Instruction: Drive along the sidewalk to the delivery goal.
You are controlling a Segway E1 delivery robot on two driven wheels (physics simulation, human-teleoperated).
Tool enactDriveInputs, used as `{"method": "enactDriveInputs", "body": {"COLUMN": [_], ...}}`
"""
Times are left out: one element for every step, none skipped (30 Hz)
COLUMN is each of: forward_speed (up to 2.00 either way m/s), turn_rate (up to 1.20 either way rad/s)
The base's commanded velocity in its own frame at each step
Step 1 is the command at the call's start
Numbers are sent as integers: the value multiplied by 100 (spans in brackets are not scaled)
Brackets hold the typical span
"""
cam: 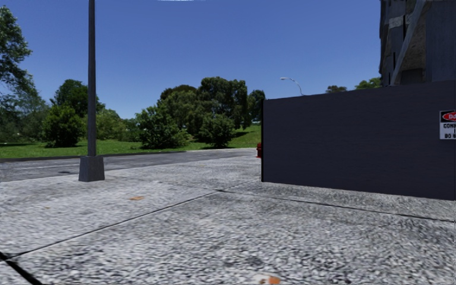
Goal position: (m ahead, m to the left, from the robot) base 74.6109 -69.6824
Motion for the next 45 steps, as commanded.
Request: {"method": "enactDriveInputs", "body": {"forward_speed": [182,182,182,182,182,182,182,183,183,184,190,200,200,200,200,200,200,200,200,200,200,200,200,200,200,200,200,200,200,200,200,200,200,200,200,200,200,200,200,200,200,200,200,200,200], "turn_rate": [51,51,51,51,51,49,49,43,41,41,41,41,41,0,0,0,0,0,0,0,0,0,0,0,0,0,0,0,0,0,0,0,0,-8,-20,-24,-31,-31,-36,-40,-41,-42,-42,-43,-44]}}
